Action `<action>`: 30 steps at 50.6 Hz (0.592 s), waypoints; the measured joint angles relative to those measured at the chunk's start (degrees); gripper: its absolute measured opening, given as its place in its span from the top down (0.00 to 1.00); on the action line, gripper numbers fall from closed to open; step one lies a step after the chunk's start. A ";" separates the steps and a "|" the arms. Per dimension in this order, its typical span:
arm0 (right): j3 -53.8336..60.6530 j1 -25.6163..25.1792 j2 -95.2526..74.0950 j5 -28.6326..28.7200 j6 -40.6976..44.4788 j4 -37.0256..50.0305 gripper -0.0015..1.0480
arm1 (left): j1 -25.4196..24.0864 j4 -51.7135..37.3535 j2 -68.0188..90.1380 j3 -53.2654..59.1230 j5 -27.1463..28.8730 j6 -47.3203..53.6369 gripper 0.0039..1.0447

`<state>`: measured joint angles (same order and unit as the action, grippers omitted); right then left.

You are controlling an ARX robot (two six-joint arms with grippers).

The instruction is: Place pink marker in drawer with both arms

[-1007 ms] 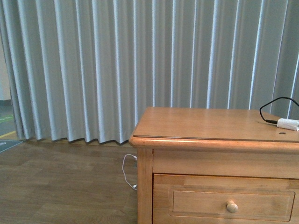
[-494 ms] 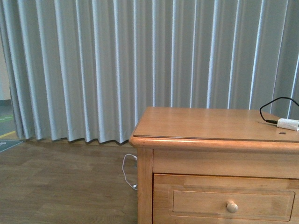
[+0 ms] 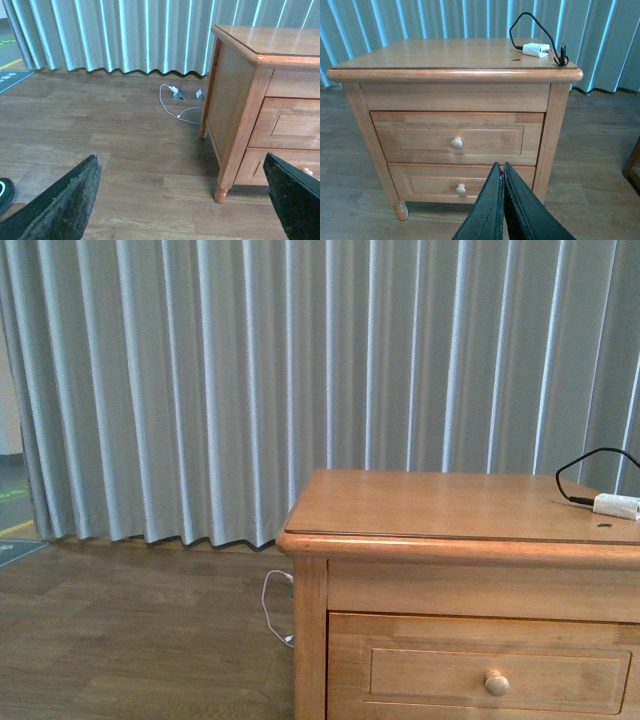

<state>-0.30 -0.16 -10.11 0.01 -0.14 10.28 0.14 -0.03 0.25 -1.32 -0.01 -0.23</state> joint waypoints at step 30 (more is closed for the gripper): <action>-0.04 0.00 9.88 0.02 0.11 -10.25 0.59 | 0.00 0.00 0.00 0.00 0.02 0.00 0.06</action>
<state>-0.34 -0.16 -0.23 0.03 -0.03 0.03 0.14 -0.03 0.25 -1.32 0.01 -0.23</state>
